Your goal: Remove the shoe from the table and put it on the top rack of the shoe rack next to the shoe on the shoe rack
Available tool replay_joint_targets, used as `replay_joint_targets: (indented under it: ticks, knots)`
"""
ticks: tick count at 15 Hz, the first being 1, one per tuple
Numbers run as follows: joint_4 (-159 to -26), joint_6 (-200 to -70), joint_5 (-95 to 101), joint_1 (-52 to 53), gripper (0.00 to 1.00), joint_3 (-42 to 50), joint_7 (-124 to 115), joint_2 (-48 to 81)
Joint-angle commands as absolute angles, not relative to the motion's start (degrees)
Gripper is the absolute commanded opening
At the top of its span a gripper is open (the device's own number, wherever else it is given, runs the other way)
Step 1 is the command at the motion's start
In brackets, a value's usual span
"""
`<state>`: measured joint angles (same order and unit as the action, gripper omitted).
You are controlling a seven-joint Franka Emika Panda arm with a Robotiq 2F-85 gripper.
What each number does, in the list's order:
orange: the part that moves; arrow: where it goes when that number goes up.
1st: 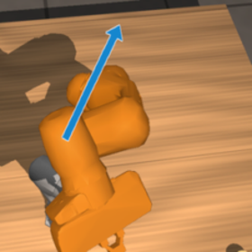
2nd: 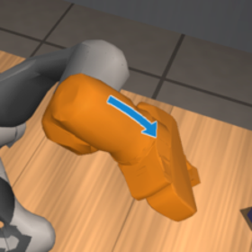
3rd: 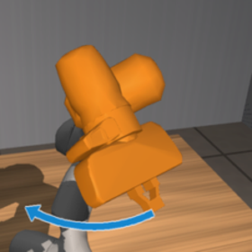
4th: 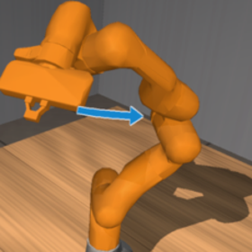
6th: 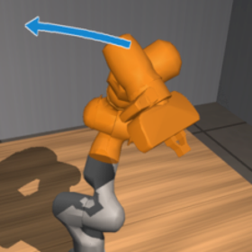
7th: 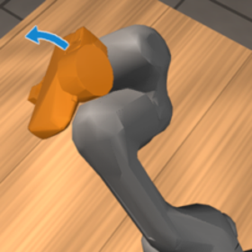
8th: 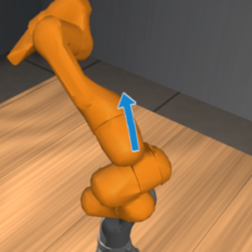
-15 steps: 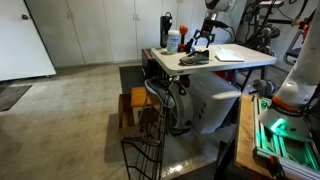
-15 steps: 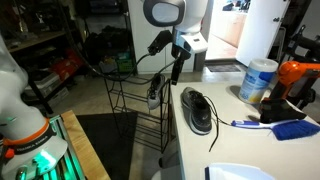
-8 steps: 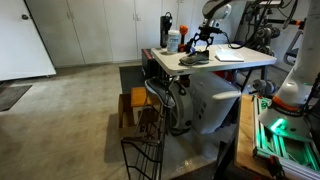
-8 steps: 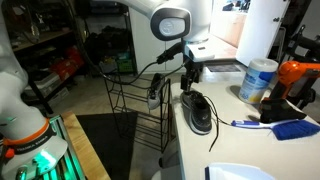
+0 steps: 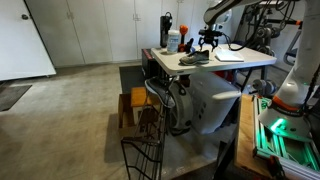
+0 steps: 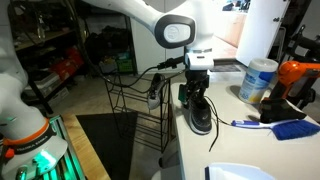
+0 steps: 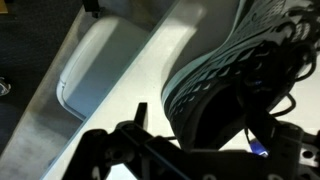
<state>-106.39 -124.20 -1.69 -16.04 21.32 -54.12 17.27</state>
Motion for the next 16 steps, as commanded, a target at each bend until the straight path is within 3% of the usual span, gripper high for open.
replay_joint_targets:
  ticks: [1,3,4,5,6,14,16]
  knots:
    - [-104.04,-123.44,-4.13,-17.21,1.00,20.39,-53.14,20.79]
    - [-103.38,-123.98,-6.23,-17.68,0.94,19.78,-52.25,22.13]
    - [-102.87,-124.16,-6.49,-17.61,0.86,19.86,-52.78,22.91]
    - [-102.34,-123.97,-7.10,-17.74,0.70,19.80,-52.78,23.66]
    - [-101.91,-124.16,-7.67,-17.84,0.68,19.81,-52.88,24.29]
    - [-99.66,-120.96,-11.70,-20.48,0.07,18.44,-42.50,24.40]
    - [-99.08,-119.96,-12.71,-21.28,0.05,17.74,-35.71,23.96]
